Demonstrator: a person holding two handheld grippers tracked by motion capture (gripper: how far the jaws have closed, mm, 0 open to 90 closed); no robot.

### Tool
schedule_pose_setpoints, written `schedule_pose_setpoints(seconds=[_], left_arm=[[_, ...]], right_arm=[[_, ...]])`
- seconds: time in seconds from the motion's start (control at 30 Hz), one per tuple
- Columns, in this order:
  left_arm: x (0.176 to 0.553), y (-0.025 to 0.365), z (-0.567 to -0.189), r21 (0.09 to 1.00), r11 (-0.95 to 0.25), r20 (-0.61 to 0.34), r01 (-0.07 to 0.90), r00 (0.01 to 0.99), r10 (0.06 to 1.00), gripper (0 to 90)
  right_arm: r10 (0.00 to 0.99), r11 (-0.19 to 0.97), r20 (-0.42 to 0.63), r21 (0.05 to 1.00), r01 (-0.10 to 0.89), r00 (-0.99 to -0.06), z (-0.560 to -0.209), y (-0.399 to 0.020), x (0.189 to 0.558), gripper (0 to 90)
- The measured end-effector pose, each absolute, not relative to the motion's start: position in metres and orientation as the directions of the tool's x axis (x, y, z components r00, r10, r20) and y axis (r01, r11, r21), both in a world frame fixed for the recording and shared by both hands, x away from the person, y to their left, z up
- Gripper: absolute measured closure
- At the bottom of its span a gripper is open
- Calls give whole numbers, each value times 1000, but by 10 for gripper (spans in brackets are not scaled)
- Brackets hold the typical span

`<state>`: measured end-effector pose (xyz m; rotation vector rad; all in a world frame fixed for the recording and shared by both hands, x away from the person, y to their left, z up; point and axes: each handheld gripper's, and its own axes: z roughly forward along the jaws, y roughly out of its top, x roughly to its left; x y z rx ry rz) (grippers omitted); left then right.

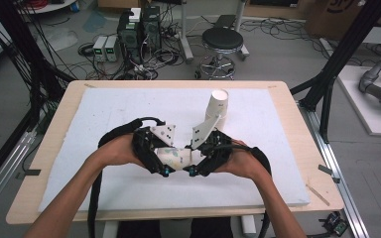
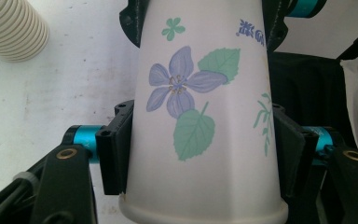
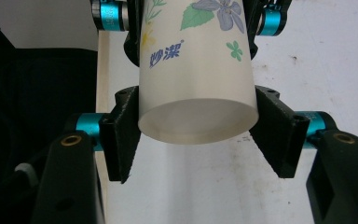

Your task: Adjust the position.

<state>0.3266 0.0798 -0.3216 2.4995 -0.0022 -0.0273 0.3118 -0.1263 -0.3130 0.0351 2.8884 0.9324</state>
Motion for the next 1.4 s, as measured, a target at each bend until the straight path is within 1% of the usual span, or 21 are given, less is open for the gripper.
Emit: schedule_pose_setpoints(seconds=[0.07,0.13,0.17,0.2,0.23,0.3,0.4,0.5,0.63,0.73,0.93,1.1,1.23,1.4], left_arm=[[327,80,-322,607,-795,-18,5,1000,-8,336],[327,82,-323,624,-782,-18,-2,1000,-17,297],[327,83,-324,641,-768,-10,-8,1000,-19,258],[328,84,-324,652,-758,0,-14,1000,-18,189],[328,86,-324,667,-745,-15,2,1000,-12,139],[329,90,-325,711,-704,-33,14,999,-13,107],[328,95,-325,738,-674,-32,22,999,-2,102],[327,103,-324,785,-620,-13,24,1000,22,102],[323,124,-326,878,-474,-22,63,996,91,107],[317,137,-332,919,-387,-20,72,991,136,107],[308,151,-354,960,-271,-28,76,984,177,107],[304,155,-375,981,-174,-51,83,982,182,108],[303,151,-387,987,-135,-64,89,983,173,107],[304,146,-393,989,-112,-77,95,985,155,107]], right_arm=[[53,812,-93,584,-11,-994,-313,-127,312,376],[51,807,-90,590,-12,-995,-313,-127,312,376],[53,806,-94,592,-13,-994,-313,-128,312,376],[62,805,-94,594,-6,-994,-313,-128,312,376],[60,798,-86,602,-4,-994,-314,-130,313,376],[68,786,-79,619,4,-995,-315,-133,314,376],[77,771,-70,637,15,-995,-318,-137,315,376],[85,761,-69,648,21,-994,-320,-141,315,376],[98,711,-54,703,32,-994,-324,-151,314,376],[121,648,-34,760,53,-992,-326,-161,313,375],[137,547,-6,834,71,-990,-336,-174,311,373],[136,458,-7,887,57,-991,-346,-179,307,373],[129,396,11,916,62,-992,-356,-181,307,373],[120,371,20,926,64,-993,-366,-180,307,373]])
